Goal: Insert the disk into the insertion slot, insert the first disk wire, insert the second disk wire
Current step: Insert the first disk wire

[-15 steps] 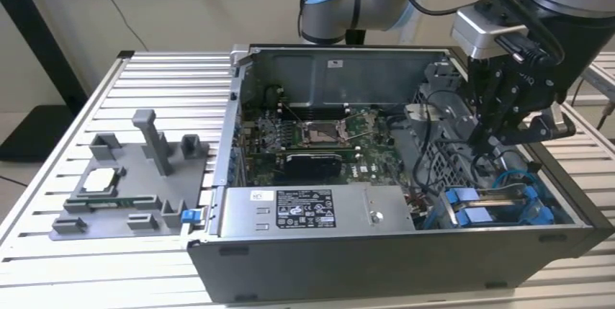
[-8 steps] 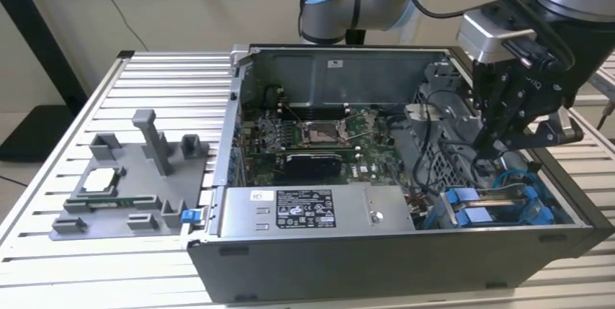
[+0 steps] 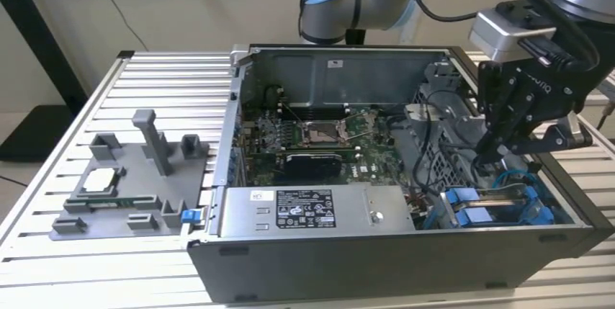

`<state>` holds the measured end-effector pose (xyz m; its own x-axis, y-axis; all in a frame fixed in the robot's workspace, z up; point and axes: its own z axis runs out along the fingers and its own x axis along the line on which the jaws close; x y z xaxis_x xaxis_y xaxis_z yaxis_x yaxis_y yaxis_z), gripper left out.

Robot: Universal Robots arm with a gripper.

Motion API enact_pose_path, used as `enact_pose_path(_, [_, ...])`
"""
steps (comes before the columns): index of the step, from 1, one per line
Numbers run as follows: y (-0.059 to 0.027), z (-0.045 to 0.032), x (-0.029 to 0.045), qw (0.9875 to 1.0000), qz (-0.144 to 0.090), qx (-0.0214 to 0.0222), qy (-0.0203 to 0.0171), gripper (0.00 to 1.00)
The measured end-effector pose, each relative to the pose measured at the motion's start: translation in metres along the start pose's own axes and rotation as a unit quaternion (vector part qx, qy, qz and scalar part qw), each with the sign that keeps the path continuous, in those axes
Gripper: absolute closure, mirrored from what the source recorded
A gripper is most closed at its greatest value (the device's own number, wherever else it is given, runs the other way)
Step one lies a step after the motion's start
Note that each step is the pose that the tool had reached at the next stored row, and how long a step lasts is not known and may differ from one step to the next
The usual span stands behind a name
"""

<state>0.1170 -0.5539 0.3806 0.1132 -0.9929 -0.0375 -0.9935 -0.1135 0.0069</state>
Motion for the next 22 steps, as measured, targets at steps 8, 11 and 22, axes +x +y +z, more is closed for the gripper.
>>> enact_pose_path(8, [-0.0034, 0.002, 0.0057, 0.9998, 0.004, -0.02, 0.0002, 1.0])
enact_pose_path(11, [-0.0034, 0.0039, 0.0077, 0.9997, 0.01, -0.0199, 0.0, 1.0])
enact_pose_path(22, [-0.006, 0.0071, 0.0173, 0.9994, 0.025, -0.0217, -0.0005, 1.0])
